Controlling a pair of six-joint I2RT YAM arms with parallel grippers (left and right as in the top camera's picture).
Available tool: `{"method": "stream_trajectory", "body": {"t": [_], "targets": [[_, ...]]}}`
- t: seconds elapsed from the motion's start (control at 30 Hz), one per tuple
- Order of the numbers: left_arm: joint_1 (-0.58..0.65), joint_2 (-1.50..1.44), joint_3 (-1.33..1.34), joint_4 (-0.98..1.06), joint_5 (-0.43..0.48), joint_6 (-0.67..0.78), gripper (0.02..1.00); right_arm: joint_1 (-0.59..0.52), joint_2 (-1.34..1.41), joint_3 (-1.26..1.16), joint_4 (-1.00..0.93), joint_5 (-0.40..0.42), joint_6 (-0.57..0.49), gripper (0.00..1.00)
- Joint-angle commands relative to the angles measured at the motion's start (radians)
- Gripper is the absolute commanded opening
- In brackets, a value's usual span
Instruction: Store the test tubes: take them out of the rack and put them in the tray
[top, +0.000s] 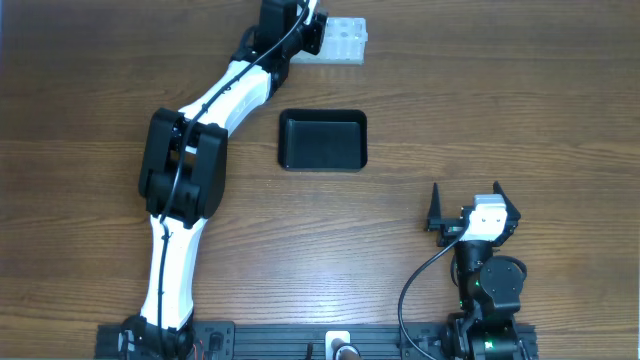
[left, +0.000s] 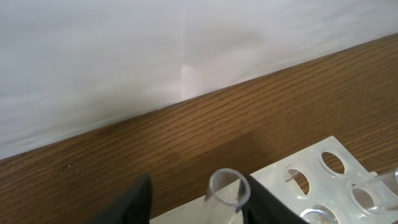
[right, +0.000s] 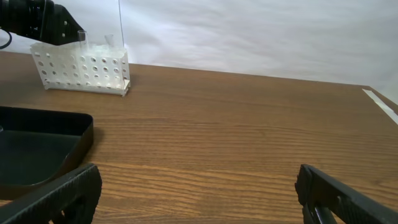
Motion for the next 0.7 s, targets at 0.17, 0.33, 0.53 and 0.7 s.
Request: {"method": "stream_trajectory", "body": {"t": [0.17,0.33,0.53,0.7], "targets": [[-0.004,0.018,0.005,0.006,0.012,0.000,0.367,-0.007,-0.010,-0.010,0.002,-0.009,-0.008,0.991],[-0.004,0.019,0.005,0.006,0.039,0.000,0.345,-0.008,-0.010,-0.010,0.002,-0.010,-0.008,0.991],[-0.008,0.019,0.005,0.006,0.038,0.000,0.321,-0.007,-0.010,-0.010,0.002,-0.009,-0.008,0.993],[-0.008,0.019,0.005,0.005,0.038,0.000,0.275,-0.007,-0.010,-0.010,0.002,-0.009,-0.008,0.991]]}}
